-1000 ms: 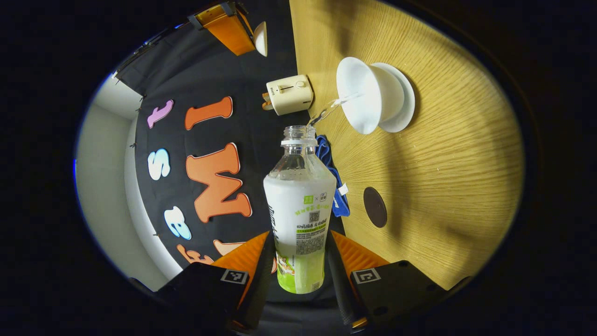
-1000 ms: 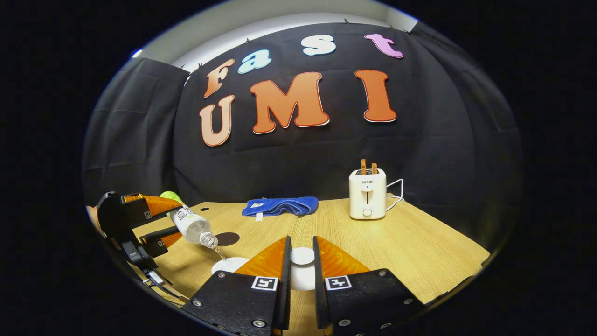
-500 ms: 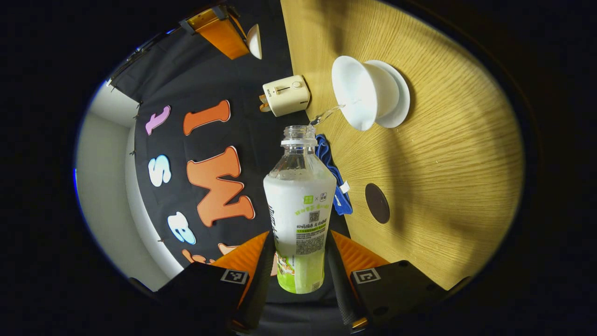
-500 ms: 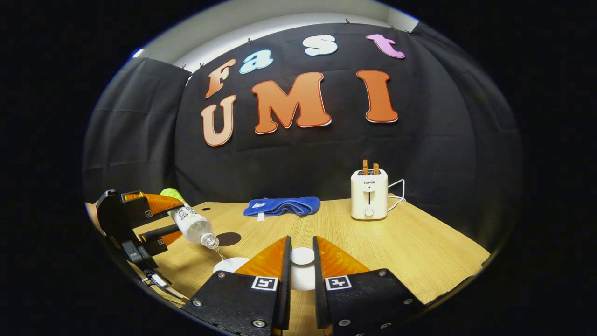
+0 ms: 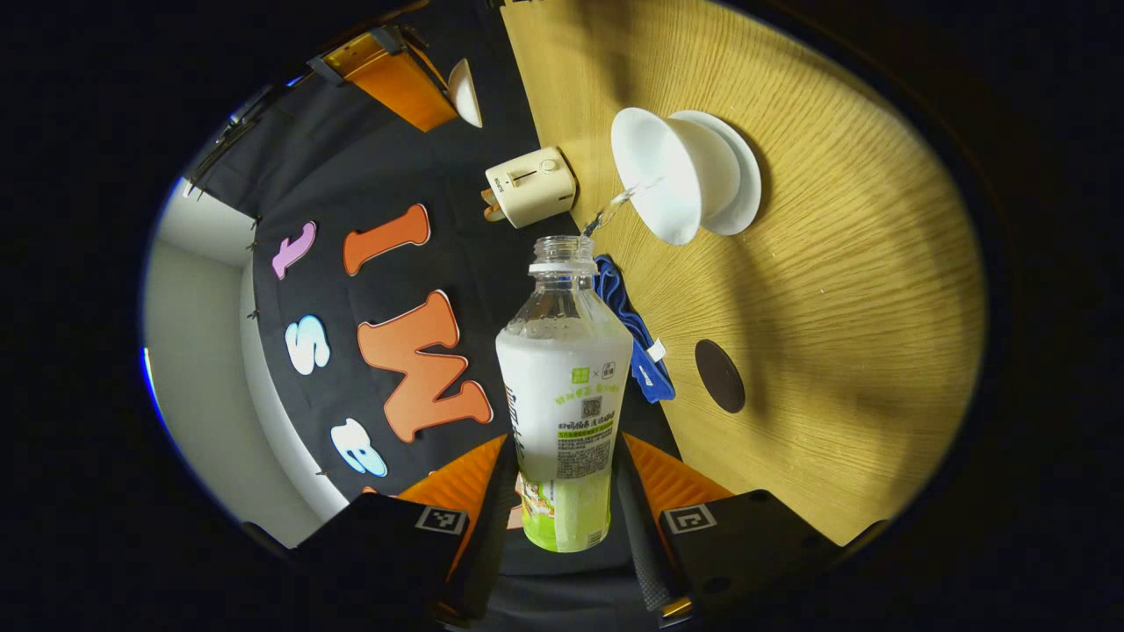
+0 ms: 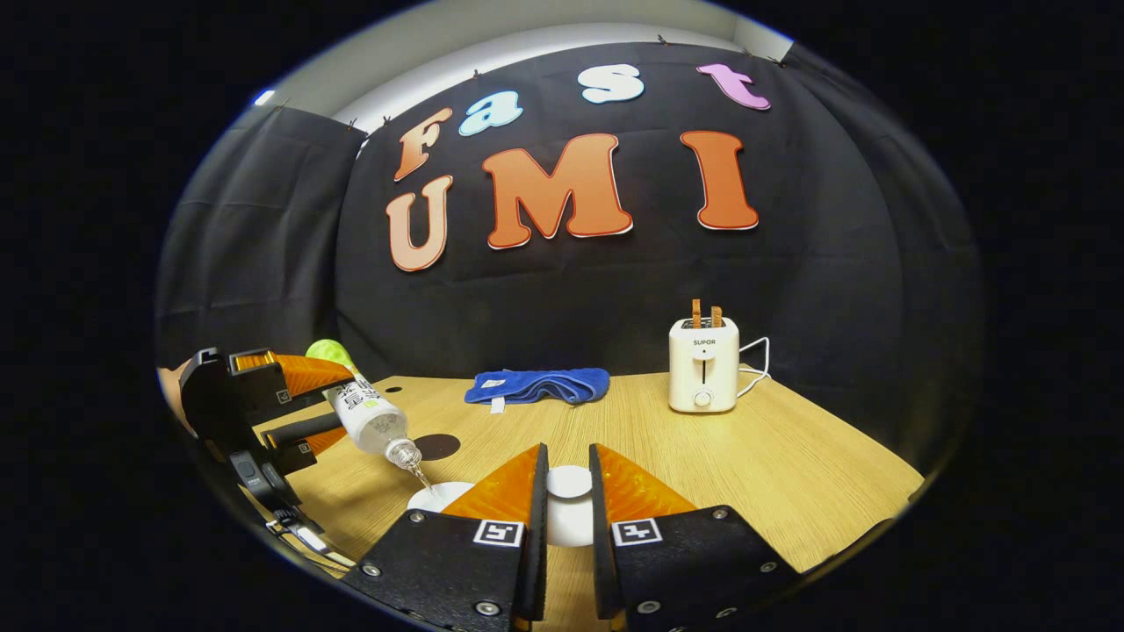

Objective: Open the teacup lid with one hand, grasp the water bottle and pour water into the teacup with the other hand; after pouring, place the water bottle on the coaster and then close the teacup lid.

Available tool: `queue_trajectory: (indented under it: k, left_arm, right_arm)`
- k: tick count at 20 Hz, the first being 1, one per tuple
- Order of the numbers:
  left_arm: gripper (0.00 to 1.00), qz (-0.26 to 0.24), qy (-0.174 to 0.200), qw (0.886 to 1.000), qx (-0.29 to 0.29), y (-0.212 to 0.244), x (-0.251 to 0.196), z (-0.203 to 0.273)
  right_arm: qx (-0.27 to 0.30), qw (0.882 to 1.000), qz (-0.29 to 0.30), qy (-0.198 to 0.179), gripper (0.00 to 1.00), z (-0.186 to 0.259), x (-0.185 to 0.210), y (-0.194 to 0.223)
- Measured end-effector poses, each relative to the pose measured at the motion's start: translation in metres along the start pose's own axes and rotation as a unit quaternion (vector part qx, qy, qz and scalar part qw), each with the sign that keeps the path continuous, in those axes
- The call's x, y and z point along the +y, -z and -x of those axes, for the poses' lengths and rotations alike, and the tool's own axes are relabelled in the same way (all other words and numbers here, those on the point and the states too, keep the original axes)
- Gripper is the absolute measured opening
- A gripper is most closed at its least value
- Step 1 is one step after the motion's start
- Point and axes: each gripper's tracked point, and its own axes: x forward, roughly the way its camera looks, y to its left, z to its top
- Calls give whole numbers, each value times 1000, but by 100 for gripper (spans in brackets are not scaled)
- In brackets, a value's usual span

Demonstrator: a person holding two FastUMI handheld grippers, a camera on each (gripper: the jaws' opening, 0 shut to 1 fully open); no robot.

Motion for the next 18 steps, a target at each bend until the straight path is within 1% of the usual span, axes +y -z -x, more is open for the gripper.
queue_trajectory:
  k: [2, 3, 4, 8, 9, 10, 11, 12, 13, 14, 15, 18]
  left_arm:
    - [64, -11, -5, 1000, 0, 0, 4, 0]
    - [66, -16, -7, 1000, 0, 0, 6, -2]
    - [64, -20, -8, 1000, 0, 1, 9, 0]
    - [64, -37, -11, 999, 1, 2, 12, 0]
    - [66, -41, -11, 999, 0, 1, 14, 0]
    - [64, -46, -12, 999, 0, 2, 15, 0]
    - [66, -51, -13, 999, 0, 3, 16, 1]
    - [64, -56, -14, 998, -1, 2, 17, 1]
    - [66, -61, -16, 998, -1, 1, 19, 2]
    - [64, -63, -15, 998, -3, 0, 19, 2]
    - [66, -64, -12, 998, -5, 0, 19, 1]
    - [64, -75, -15, 997, -8, -3, 22, 0]
  right_arm:
    - [0, 1000, 1, -1, 23, 1, 0, 0]
    - [0, 1000, 1, -1, 23, 0, 0, 0]
    - [0, 1000, 1, -1, 22, 0, 0, 0]
    - [1, 1000, 2, 1, 23, 0, -1, 0]
    - [2, 1000, 3, 0, 23, 1, -1, 0]
    - [1, 1000, 4, 0, 23, 1, -1, 0]
    - [1, 1000, 5, -2, 23, 1, 0, -1]
    - [1, 1000, 6, -2, 22, 1, 0, 0]
    - [1, 1000, 7, -2, 23, 1, 0, 0]
    - [2, 1000, 8, -2, 22, 0, 0, 0]
    - [3, 1000, 8, -2, 22, 1, 1, 0]
    - [3, 1000, 10, -3, 22, 1, 1, 0]
